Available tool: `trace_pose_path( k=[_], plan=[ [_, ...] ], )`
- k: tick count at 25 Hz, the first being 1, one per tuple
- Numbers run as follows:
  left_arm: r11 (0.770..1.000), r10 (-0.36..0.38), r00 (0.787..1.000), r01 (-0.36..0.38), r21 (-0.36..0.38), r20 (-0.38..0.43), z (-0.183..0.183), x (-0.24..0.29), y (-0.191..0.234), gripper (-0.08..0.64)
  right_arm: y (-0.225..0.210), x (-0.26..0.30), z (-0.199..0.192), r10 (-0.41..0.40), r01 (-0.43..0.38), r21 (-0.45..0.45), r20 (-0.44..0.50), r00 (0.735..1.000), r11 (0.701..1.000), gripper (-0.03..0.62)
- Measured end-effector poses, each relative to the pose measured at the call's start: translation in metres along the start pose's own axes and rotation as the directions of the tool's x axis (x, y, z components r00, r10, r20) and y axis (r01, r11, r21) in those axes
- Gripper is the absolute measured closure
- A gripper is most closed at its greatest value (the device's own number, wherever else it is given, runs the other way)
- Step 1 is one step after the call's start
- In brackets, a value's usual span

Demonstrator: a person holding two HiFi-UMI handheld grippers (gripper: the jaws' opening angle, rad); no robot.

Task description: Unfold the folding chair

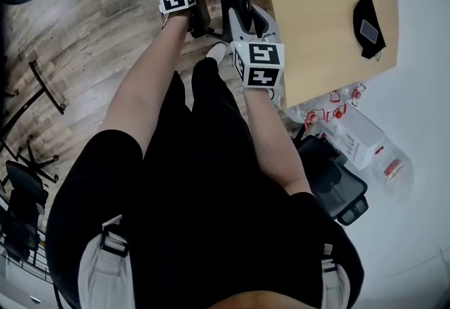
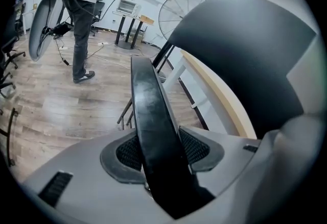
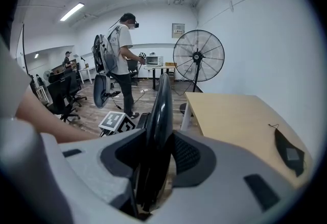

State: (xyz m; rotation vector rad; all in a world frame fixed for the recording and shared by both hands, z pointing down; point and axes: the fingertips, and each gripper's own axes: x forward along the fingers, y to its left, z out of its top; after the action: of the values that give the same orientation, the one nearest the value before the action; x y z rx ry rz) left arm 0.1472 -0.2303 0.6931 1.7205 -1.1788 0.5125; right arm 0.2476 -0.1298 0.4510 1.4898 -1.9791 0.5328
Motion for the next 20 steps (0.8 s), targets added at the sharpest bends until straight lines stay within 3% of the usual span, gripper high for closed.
trace_pose_path(
  k=[20],
  plan=[
    [0.986, -0.114, 0.993, 0.109, -0.125, -0.027, -0.026, -0.022, 0.109, 0.342, -0.036, 0.021, -0.024, -0.099, 0.103, 0.034, -0.105, 0.990, 0.994, 0.437]
  ],
)
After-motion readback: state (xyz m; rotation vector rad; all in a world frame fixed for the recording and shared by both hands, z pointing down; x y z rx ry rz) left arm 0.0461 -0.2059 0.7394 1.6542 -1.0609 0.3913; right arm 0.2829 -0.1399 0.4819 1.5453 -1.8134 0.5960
